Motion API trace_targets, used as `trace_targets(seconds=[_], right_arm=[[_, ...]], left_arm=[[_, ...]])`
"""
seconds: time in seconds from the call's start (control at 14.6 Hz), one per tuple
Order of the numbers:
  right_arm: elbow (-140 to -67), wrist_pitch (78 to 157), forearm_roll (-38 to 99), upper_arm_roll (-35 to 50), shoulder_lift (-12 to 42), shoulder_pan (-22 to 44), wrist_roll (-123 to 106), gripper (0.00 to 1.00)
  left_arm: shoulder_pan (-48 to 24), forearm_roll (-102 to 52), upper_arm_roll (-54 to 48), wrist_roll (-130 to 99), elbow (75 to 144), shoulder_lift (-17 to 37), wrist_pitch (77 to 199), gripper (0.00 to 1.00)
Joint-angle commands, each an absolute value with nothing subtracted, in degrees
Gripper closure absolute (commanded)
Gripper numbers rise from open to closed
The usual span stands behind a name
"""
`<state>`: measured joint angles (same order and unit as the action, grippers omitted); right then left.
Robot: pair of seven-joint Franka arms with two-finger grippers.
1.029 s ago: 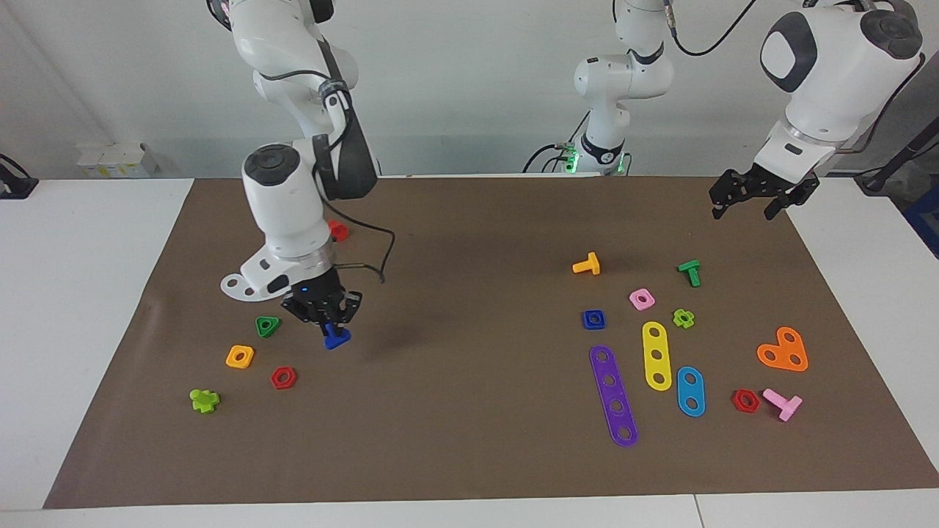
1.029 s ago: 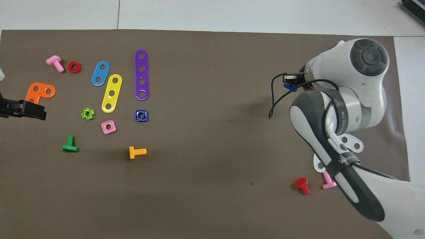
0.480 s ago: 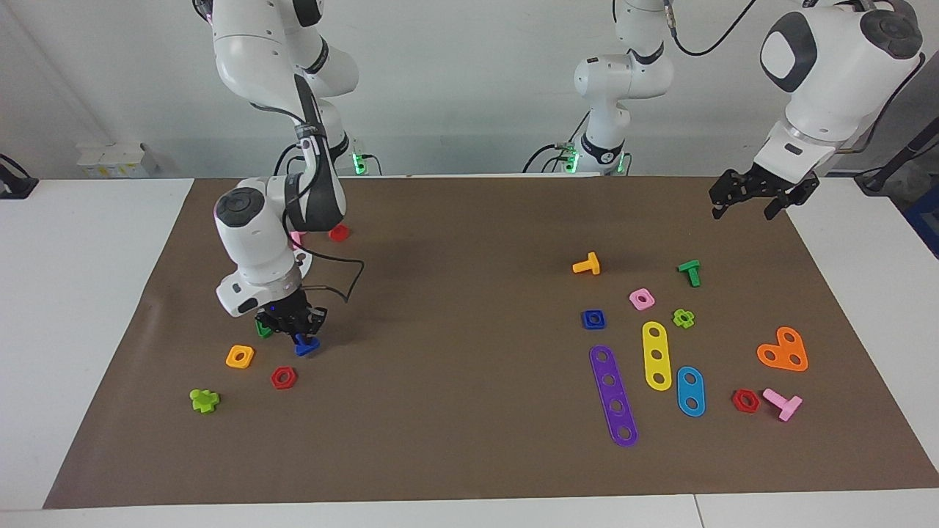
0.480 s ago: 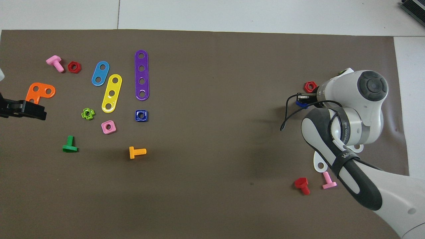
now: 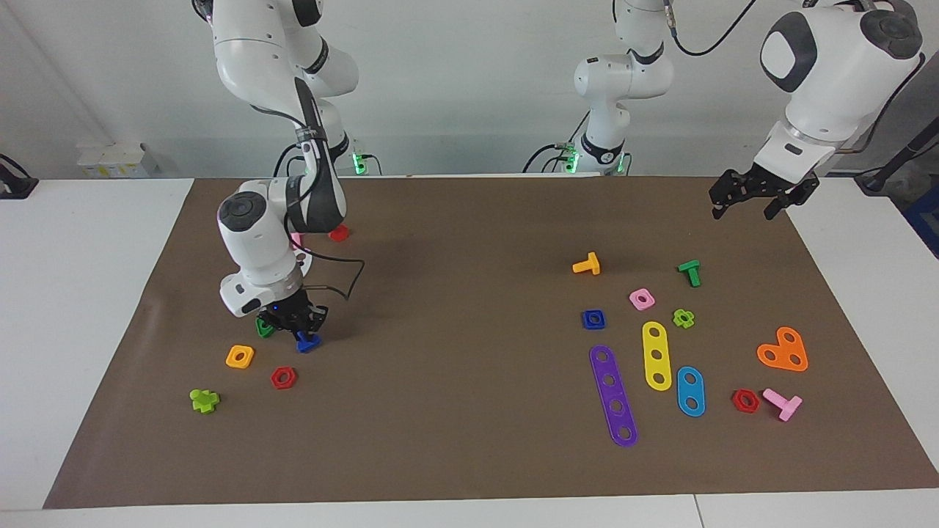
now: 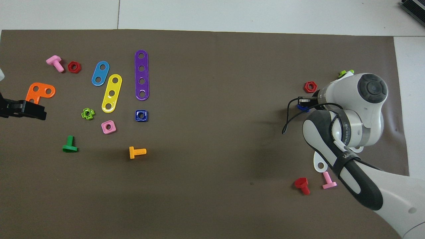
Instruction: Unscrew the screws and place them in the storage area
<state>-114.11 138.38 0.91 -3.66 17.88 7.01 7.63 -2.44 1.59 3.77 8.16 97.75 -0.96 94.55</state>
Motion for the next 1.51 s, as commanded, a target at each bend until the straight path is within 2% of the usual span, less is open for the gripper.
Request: trace_targets(seconds=[0.0,0.07,0.14,0.21,0.41,0.55,0.89,1.03,1.24,1.44], right_arm=[[-115.8,137.6,1.8,-3.1,16.1,5.3,4.5,1.0],[-116.0,137.4,1.8,-3.1,16.1,5.3,4.5,1.0],[-116.1,137.4,1.8,-3.1,16.0,5.4,4.7,0.55],[-115.9,137.4,1.8,-3.1,16.0,5.4,4.9,0.01],[-113.7,136.8,1.8,-3.1,15.8,5.4,5.2,0.0],[-109.9,132.3,1.8,-3.5,14.1,5.3,5.2,0.0],[-97.9,115.6,1.0,-3.9,8.9,2.0,5.2,0.0],[-95.3,107.4,0.7,-4.3,5.7,2.0,5.3,0.0],[-94.5,100.3,-2.1,-4.3,0.6,2.0,6.1,0.0],[-88.9,91.7,-2.0,-5.0,-1.4,1.0,5.5,0.0]], left_arm=[[-1.8,2.9,3.3,7.5,98.7,-1.7,95.4,0.0],[-1.8,2.9,3.3,7.5,98.7,-1.8,95.4,0.0],[-1.8,2.9,3.3,7.5,98.7,-1.7,95.4,0.0],[-1.8,2.9,3.3,7.5,98.7,-1.7,95.4,0.0],[-1.8,2.9,3.3,7.5,98.7,-1.7,95.4,0.0],[-1.8,2.9,3.3,7.5,98.8,-1.7,95.4,0.0],[-1.8,2.9,3.3,7.5,98.7,-1.7,95.4,0.0],[-1.8,2.9,3.3,7.5,98.7,-1.7,95.4,0.0],[-1.9,2.9,3.3,7.5,98.8,-1.7,95.4,0.0],[-1.8,2.9,3.3,7.5,98.7,-1.7,95.4,0.0]])
